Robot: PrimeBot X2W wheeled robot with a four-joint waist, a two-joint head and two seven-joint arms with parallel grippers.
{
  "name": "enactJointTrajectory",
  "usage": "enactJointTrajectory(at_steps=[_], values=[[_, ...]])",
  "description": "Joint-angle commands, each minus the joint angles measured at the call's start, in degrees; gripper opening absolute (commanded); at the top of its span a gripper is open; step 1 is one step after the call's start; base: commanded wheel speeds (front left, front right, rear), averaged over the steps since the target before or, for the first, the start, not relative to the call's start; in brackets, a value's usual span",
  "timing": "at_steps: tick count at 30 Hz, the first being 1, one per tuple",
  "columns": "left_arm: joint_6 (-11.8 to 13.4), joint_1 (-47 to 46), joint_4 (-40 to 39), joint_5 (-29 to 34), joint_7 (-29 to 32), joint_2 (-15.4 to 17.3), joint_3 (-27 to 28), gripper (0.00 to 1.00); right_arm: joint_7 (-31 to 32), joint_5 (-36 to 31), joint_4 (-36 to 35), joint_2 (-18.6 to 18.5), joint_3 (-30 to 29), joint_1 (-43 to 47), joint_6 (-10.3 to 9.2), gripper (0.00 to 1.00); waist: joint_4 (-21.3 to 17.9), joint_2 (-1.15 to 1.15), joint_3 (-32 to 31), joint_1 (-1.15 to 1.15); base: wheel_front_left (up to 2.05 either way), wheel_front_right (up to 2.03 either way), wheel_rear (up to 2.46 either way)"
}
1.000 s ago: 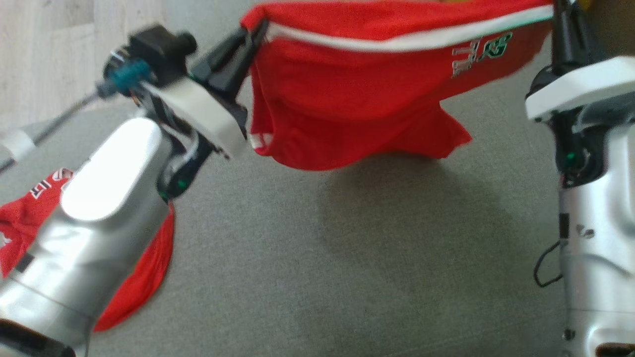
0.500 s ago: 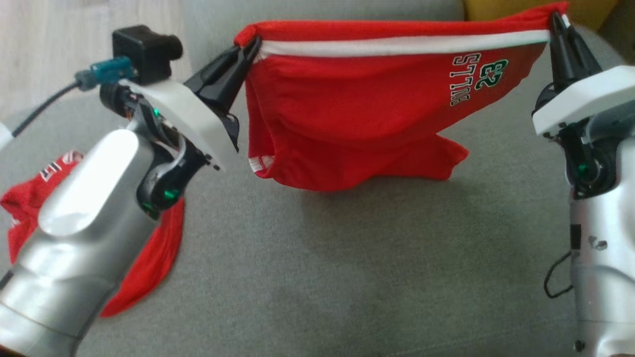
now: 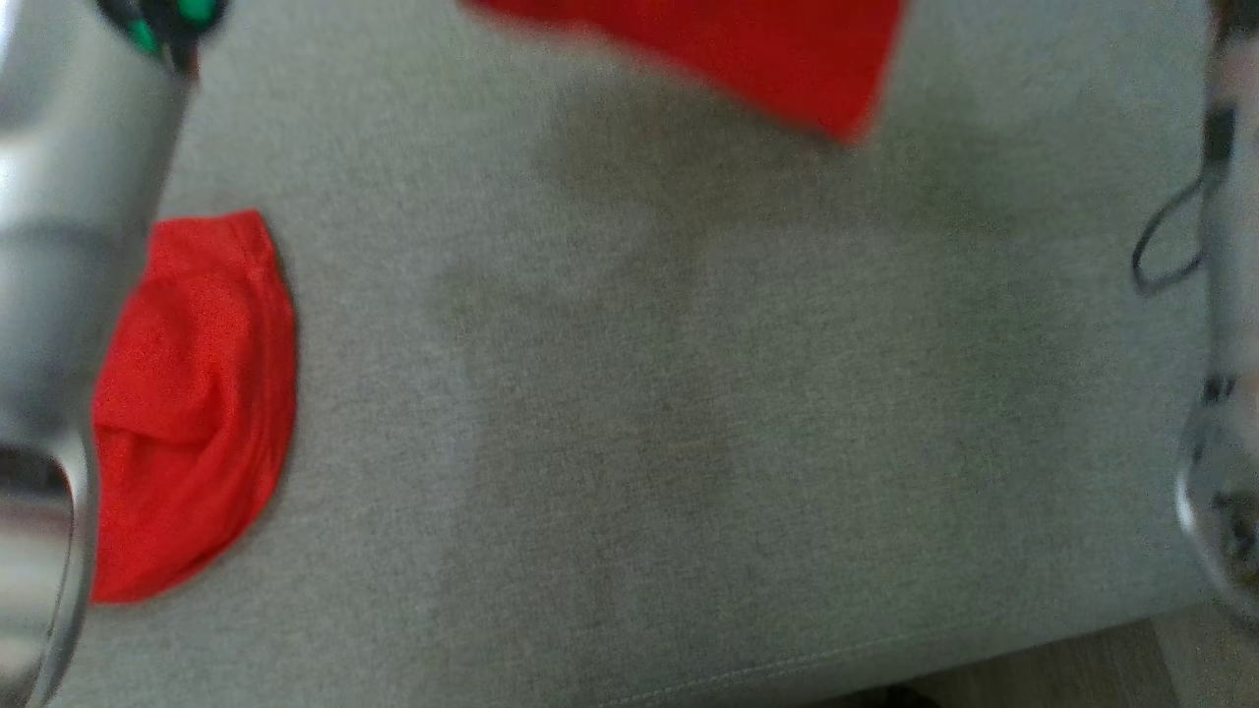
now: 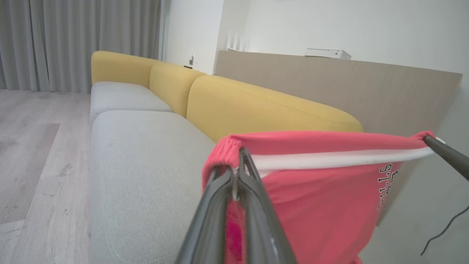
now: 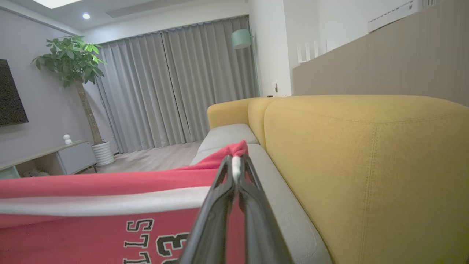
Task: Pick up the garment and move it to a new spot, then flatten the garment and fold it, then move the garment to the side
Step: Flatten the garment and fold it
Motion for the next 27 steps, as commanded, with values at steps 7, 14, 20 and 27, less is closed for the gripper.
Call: enactJointTrajectory(at_steps=[7, 14, 20, 27], values=[[-1.99, -7.39, 8.18, 1.52, -7.39, -1.53, 0.36, 0.0, -9.14, -2.0, 14.08, -1.01, 0.67, -8.88, -0.1, 0.0, 0.94, 0.0, 3.18, -0.02, 0.0, 0.0, 0.0], [-2.36, 4.95, 7.02, -2.8, -8.07, -1.57, -8.26, 0.0, -6.38, -0.69, 24.74, -3.88, 7.54, -1.46, -0.1, 0.0, 1.99, 0.0, 0.47, -0.02, 0.0, 0.0, 0.0], [-2.37, 18.3, 1.42, -7.8, -7.91, 1.97, -15.42, 0.0, 0.71, 3.94, 26.89, -8.12, 15.87, 7.05, -0.1, 0.0, 2.61, 0.0, -3.76, -0.02, 0.0, 0.0, 0.0], [-2.38, 31.75, -5.48, -11.02, -8.33, 4.61, -21.27, 0.0, 12.04, 14.15, 20.94, -15.66, 25.89, 18.19, -0.1, 0.0, 2.89, 0.0, -10.17, -0.02, 0.0, 0.0, 0.0]])
